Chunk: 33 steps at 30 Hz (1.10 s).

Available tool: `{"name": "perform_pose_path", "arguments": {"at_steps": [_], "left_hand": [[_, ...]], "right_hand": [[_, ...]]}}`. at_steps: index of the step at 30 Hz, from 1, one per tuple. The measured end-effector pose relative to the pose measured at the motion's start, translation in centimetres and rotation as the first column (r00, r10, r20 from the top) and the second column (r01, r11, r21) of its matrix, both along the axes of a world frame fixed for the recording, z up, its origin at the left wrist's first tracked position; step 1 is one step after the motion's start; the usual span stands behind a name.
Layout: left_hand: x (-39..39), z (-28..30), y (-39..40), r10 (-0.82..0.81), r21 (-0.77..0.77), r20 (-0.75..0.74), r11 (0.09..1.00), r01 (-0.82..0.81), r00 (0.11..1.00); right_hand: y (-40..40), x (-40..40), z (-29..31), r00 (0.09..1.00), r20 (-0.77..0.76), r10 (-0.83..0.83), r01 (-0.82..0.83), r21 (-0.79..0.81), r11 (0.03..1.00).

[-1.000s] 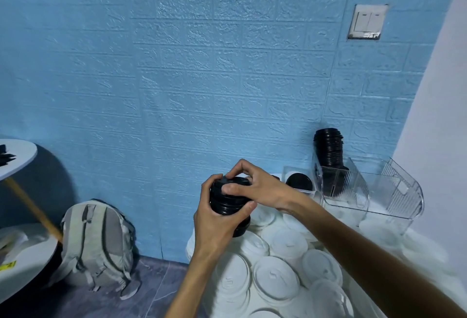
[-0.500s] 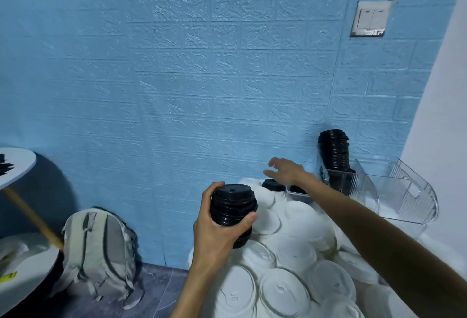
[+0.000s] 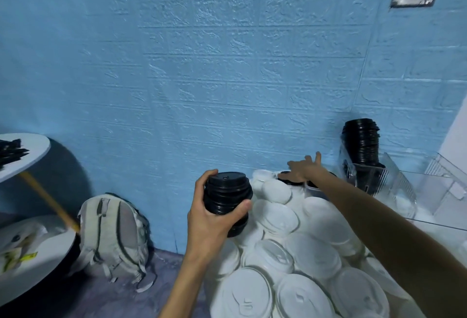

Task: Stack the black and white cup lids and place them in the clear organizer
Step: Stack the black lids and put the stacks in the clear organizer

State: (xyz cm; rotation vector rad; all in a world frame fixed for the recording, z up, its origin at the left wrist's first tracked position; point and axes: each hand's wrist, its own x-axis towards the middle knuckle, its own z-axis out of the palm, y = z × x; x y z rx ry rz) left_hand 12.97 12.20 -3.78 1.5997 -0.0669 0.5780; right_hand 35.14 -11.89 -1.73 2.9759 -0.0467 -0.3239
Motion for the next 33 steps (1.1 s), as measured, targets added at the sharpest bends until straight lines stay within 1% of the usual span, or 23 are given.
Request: {"name": "perform_pose_path", "arguments": {"at_steps": [4, 8, 11, 13, 14, 15, 16, 17, 18, 19, 21, 23, 25, 27, 28, 31, 33], "left_hand": [[0.2, -0.1, 0.2, 0.015, -0.009, -0.006, 1.000, -0.015, 1.000], [0.3, -0.3, 0.4, 0.022, -0.003, -0.011, 1.000, -0.022, 1.000], [0.3, 0.0, 0.2, 0.006, -0.007, -0.006, 1.000, -0.006, 1.000], [0.1, 0.3, -0.2, -0.009, -0.010, -0.004, 1.000, 0.009, 1.000], [0.0, 0.4, -0.5, -0.018, -0.010, -0.002, 1.000, 0.018, 1.000], [-0.1, 0.6, -0.7, -0.028, -0.009, 0.000, 1.000, 0.028, 1.000], [-0.3, 0.9, -1.1, -0.040, -0.011, 0.004, 0.999, 0.040, 0.999], [-0.5, 1.2, -1.6, -0.053, -0.013, 0.011, 0.998, 0.053, 0.999], [-0.7, 1.6, -2.1, -0.066, -0.016, 0.021, 0.998, 0.066, 0.998], [-0.9, 2.0, -2.7, -0.077, -0.019, 0.031, 0.997, 0.078, 0.997], [-1.4, 2.7, -3.9, -0.103, -0.025, 0.039, 0.994, 0.104, 0.994], [-2.1, 3.4, -5.1, -0.135, -0.024, 0.045, 0.990, 0.136, 0.990], [-2.5, 4.0, -6.3, -0.154, -0.012, 0.052, 0.988, 0.155, 0.987], [-3.0, 4.7, -7.7, -0.185, 0.001, 0.048, 0.983, 0.185, 0.982], [-3.2, 5.1, -8.4, -0.203, 0.006, 0.046, 0.979, 0.203, 0.978], [-3.8, 5.9, -10.1, -0.260, 0.032, 0.032, 0.965, 0.259, 0.965], [-4.2, 6.3, -11.3, -0.298, 0.059, 0.030, 0.953, 0.296, 0.954]], "right_hand": [[0.2, 0.4, -0.5, 1.000, -0.016, 0.005, -0.005, -0.035, 0.999], [-0.3, 0.3, -0.4, 1.000, 0.031, -0.001, 0.001, 0.000, 1.000], [0.1, -0.4, 1.6, 0.990, 0.139, 0.011, -0.026, 0.109, 0.994], [0.9, -1.6, 4.2, 0.967, 0.253, 0.010, -0.085, 0.284, 0.955], [1.3, -2.8, 6.0, 0.960, 0.280, -0.004, -0.127, 0.447, 0.886], [1.9, -4.5, 7.7, 0.965, 0.262, -0.013, -0.164, 0.640, 0.751], [2.4, -6.7, 9.3, 0.975, 0.221, 0.015, -0.190, 0.801, 0.567], [2.7, -9.2, 10.6, 0.979, 0.191, 0.073, -0.204, 0.887, 0.415], [2.8, -11.6, 11.7, 0.972, 0.182, 0.146, -0.222, 0.913, 0.342], [2.9, -13.8, 12.5, 0.961, 0.185, 0.205, -0.245, 0.915, 0.321], [2.5, -16.8, 13.1, 0.949, 0.194, 0.251, -0.265, 0.919, 0.293], [1.8, -18.9, 13.3, 0.949, 0.173, 0.263, -0.243, 0.933, 0.265], [1.2, -20.3, 13.2, 0.947, 0.170, 0.272, -0.245, 0.931, 0.270], [0.4, -21.5, 13.2, 0.954, 0.177, 0.243, -0.240, 0.935, 0.261], [-0.1, -21.9, 13.1, 0.960, 0.167, 0.224, -0.218, 0.950, 0.225], [-1.8, -23.0, 13.0, 0.976, 0.085, 0.201, -0.100, 0.993, 0.066], [-3.1, -23.6, 12.8, 0.983, 0.038, 0.180, -0.040, 0.999, 0.006]]}}
